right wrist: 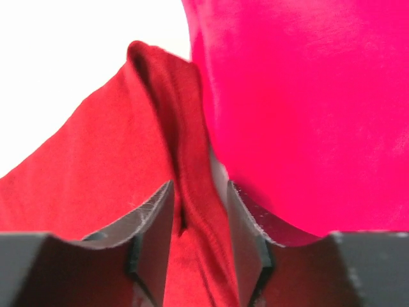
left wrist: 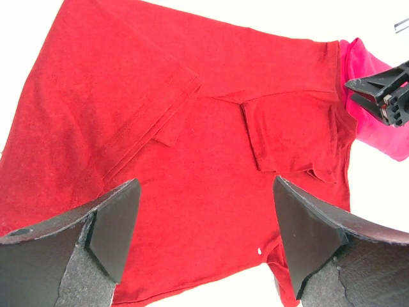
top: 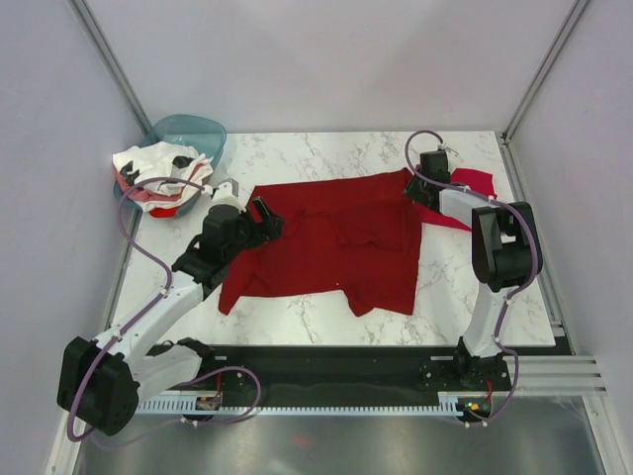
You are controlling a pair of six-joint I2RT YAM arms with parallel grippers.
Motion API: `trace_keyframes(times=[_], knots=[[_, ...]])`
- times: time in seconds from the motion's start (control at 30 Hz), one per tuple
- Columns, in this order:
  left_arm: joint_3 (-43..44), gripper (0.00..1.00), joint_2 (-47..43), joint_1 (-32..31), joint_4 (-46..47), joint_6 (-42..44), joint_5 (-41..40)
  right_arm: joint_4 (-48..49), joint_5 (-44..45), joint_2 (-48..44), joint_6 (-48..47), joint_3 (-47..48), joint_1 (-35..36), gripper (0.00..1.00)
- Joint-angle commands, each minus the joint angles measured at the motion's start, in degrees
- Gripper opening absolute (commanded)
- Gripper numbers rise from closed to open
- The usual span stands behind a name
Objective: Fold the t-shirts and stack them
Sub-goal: Flatten the tshirt out
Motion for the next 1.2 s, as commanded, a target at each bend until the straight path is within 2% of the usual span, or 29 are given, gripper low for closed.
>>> trace_keyframes(times=[0.0, 0.03, 0.3, 0.43, 0.6, 0.67, 0.77, 0.8, 0.93, 1.17], knots=[[-0.14, 0.92, -0.09, -0.03, 2.30, 1.91, 0.37, 1.58, -2.73, 2.99, 2.17, 0.89, -1.79, 0.45], [-0.13, 0.92, 0.00, -0.03, 2.30, 1.91, 0.54, 1.32, -3.96, 3.52, 2.61, 1.50, -2.49, 0.42], [0.31, 0.92, 0.62, -0.03, 1.95, 2.00, 0.55, -3.07, -3.18, 6.69, 4.63, 3.44, -4.95, 0.38], [0.31, 0.92, 0.62, -0.03, 1.95, 2.00, 0.55, -4.13, 0.07, 5.02, 6.04, 1.61, -7.93, 0.33], [0.48, 0.92, 0.79, -0.03, 1.78, 2.09, 0.72, -4.13, 2.09, 1.51, 6.05, -0.60, -10.32, 0.32], [0.57, 0.92, 0.79, -0.12, 1.78, 2.09, 0.90, -3.43, 2.36, -0.59, 4.99, -1.12, -10.05, 0.37], [0.66, 0.93, 0.97, -0.03, 1.86, 2.70, 2.03, -4.30, 3.58, -2.62, 2.44, -0.60, -8.82, 0.50], [0.66, 0.94, 0.88, -0.12, 1.86, 2.88, 2.30, -4.39, 4.37, -3.24, 1.83, -0.51, -6.30, 0.54], [0.92, 0.95, 2.02, -0.03, 1.95, 3.58, 2.48, -4.84, 8.41, -7.10, 0.24, -1.83, -3.55, 0.56], [2.15, 0.94, 4.31, -0.12, 2.21, 4.90, 6.52, -6.50, 8.42, -17.73, -1.95, -6.47, 1.81, 0.61]])
